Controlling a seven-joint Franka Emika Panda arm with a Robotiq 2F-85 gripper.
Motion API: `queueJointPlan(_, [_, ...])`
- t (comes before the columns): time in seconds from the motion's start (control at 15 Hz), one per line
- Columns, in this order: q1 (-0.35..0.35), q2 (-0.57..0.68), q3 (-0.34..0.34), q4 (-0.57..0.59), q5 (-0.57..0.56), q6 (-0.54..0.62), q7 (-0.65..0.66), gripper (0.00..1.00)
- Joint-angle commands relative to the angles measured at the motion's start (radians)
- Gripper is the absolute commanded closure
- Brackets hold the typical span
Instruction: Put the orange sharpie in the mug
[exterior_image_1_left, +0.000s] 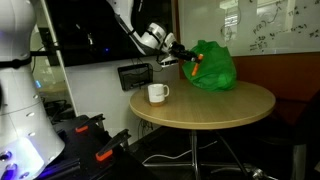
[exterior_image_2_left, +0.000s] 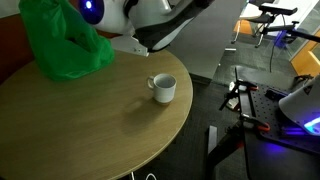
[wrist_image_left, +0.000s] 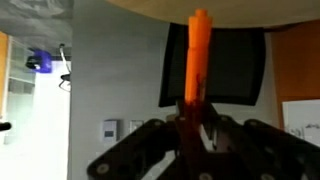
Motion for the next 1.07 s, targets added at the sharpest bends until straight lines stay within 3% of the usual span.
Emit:
queueJointPlan(0.0, [-0.049, -0.055, 0.131, -0.014, -0.036, -0.204, 0.078, 0.95])
queueJointPlan(0.27, [-0.122, -0.063, 0.255, 0.032, 0.07, -0.422, 0.085, 0.95])
queueJointPlan(0.47, [-0.152, -0.062, 0.298, 0.054, 0.111, -0.5, 0.122, 0.95])
queueJointPlan(1.0, [-0.13, -0.035, 0.37, 0.091, 0.123, -0.675, 0.261, 0.95])
